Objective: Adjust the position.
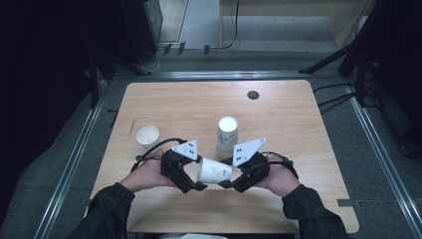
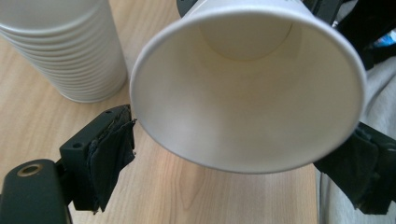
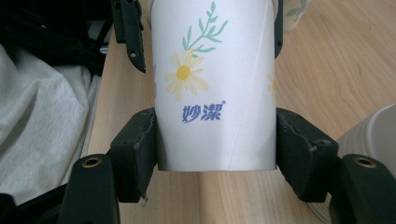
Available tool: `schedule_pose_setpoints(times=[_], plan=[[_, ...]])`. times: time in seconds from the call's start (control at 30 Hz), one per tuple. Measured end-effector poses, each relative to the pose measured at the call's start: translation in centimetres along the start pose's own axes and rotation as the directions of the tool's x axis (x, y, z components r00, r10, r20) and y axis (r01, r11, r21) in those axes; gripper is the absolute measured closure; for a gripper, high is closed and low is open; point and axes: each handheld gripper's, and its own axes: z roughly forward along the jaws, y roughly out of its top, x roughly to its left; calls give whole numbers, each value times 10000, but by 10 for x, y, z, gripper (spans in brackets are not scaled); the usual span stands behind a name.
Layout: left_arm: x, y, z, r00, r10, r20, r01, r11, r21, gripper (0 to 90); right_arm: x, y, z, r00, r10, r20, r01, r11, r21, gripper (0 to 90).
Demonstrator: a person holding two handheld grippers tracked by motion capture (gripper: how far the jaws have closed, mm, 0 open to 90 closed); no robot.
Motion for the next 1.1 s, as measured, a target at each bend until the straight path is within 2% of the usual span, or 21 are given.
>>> schedule_pose_setpoints(times=[0.17,0.27,0.4,0.5,0.63,0.77,0.87,1.1], plan=[[2,-4,-10,9992,-399,-88,392,9966,-728,92,-3,2,-3,10000,-37,48,37,9999,-98,347],[3,-8,-14,9975,-697,-100,684,9928,-987,92,-5,3,-4,10000,-39,-25,39,9998,-207,347],[2,-12,-16,9964,-826,-185,800,9905,-1119,92,-8,6,-7,10000,-14,-47,12,9988,-492,347],[0,-13,-18,9958,-907,-100,881,9842,-1533,93,-10,8,-10,9999,80,-120,-89,9966,-824,347],[-2,-11,-19,9961,-883,-43,861,9804,-1773,97,-11,9,-12,9997,90,-225,-114,9941,-1076,347],[-4,-9,-17,9956,-929,118,932,9710,-2200,127,-12,10,-12,9988,189,-454,-245,9917,-1259,347],[-6,-7,-17,9960,-880,158,892,9668,-2394,133,-11,10,-9,9981,171,-600,-241,9928,-1175,347],[-5,-8,-22,9942,-993,422,1074,9485,-2979,161,-10,12,-4,9967,180,-791,-274,9925,-1193,347]])
